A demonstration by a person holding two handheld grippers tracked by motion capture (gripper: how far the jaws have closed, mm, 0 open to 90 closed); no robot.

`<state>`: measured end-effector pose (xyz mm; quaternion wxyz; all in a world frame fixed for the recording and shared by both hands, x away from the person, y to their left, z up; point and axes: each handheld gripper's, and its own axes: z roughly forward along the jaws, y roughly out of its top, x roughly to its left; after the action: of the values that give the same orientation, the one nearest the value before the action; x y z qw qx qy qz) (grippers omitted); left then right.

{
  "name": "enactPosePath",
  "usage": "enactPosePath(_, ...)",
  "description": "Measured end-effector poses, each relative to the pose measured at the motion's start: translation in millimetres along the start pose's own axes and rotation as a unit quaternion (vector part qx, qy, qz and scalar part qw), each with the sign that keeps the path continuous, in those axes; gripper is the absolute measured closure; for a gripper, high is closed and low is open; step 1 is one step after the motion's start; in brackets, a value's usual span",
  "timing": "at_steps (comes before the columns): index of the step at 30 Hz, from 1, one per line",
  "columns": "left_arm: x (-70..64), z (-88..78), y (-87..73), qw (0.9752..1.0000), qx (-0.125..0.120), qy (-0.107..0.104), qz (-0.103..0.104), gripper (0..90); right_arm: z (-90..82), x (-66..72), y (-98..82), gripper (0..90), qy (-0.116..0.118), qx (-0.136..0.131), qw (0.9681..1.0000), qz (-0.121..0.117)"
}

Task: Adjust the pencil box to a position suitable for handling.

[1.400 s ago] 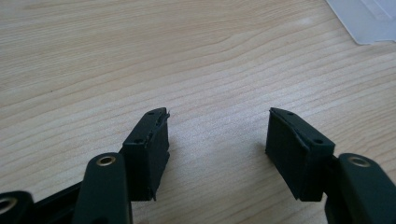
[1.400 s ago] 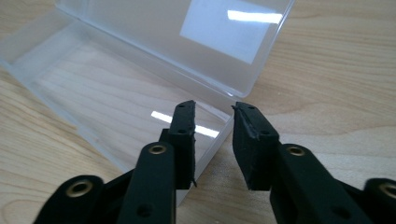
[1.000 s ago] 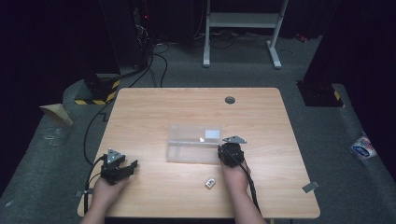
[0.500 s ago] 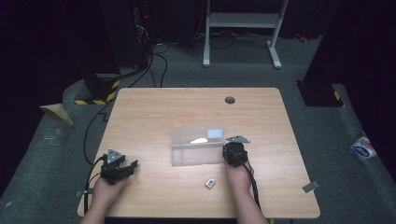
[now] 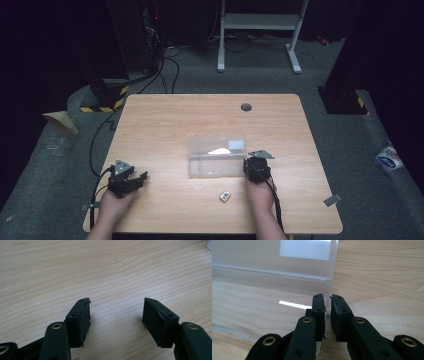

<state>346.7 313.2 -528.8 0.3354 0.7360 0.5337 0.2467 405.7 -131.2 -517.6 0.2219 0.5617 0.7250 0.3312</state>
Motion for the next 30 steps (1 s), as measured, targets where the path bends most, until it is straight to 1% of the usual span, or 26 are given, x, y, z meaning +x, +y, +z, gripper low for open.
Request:
enactPosePath(6, 0.0, 0.1, 0.0, 1.0000, 0.000, 0.000, 0.000, 39.2, -2.8, 1.5, -2.8, 80.3, 0.004, -0.002, 1.0000, -0.005)
enactPosePath(10, 0.0, 0.1, 0.0, 1.0000, 0.000, 0.000, 0.000, 39.1, -2.2, 0.5, -3.3, 79.8, 0.003, -0.003, 1.0000, -0.003)
enactPosePath(12, 0.1, 0.1, 0.0, 1.0000, 0.000, 0.000, 0.000, 39.1, -2.8, 1.2, -2.8, 79.0, 0.003, -0.004, 1.0000, 0.006)
enactPosePath(18, 0.0, 0.1, 0.1, 1.0000, 0.000, 0.000, 0.000, 39.1, -5.6, -0.2, -2.0, 74.5, 0.007, -0.011, 0.9999, 0.003)
enactPosePath(19, 0.0, 0.1, 0.1, 1.0000, 0.000, 0.000, 0.000, 39.1, -6.7, 0.3, -1.6, 74.0, 0.009, -0.012, 0.9999, 0.008)
enactPosePath(20, 0.0, 0.1, 0.1, 1.0000, 0.000, 0.000, 0.000, 39.2, -8.0, 0.4, -1.4, 73.1, 0.010, -0.015, 0.9998, 0.007)
enactPosePath(21, 0.0, 0.1, 0.1, 1.0000, 0.000, 0.000, 0.001, 39.2, -8.6, 0.3, -1.4, 71.9, 0.010, -0.017, 0.9998, 0.005)
enactPosePath(22, 0.0, 0.1, 0.1, 1.0000, 0.000, 0.000, 0.001, 39.2, -9.9, 0.9, -1.1, 70.0, 0.012, -0.017, 0.9997, 0.009)
enactPosePath(23, 0.0, 0.0, 0.1, 1.0000, 0.000, -0.001, 0.001, 39.1, -10.6, 0.3, -0.9, 69.0, 0.012, -0.020, 0.9997, 0.006)
enactPosePath(25, -0.1, 0.0, 0.1, 1.0000, 0.000, -0.002, 0.002, 38.9, -14.0, 1.0, -0.9, 65.0, 0.019, -0.022, 0.9996, 0.005)
enactPosePath(26, -0.1, 0.0, 0.1, 1.0000, 0.000, -0.002, 0.002, 38.9, -14.0, 1.0, -0.9, 65.0, 0.019, -0.022, 0.9996, 0.005)
enactPosePath(27, -0.2, -0.1, 0.0, 1.0000, 0.001, -0.001, 0.002, 38.9, -16.9, 1.2, -1.1, 62.1, 0.026, -0.026, 0.9993, 0.000)
enactPosePath(28, -0.2, -0.1, 0.0, 1.0000, 0.001, -0.001, 0.002, 38.9, -16.9, 1.2, -1.1, 62.1, 0.026, -0.026, 0.9993, 0.000)
enactPosePath(29, -0.4, -0.2, 0.0, 1.0000, 0.001, -0.001, 0.001, 38.9, -20.2, 1.5, -2.0, 61.0, 0.035, -0.032, 0.9989, -0.005)
enactPosePath(30, 0.0, -0.3, 0.0, 1.0000, 0.001, 0.000, 0.005, 38.9, -20.2, 1.5, -2.0, 61.0, 0.035, -0.032, 0.9989, -0.005)
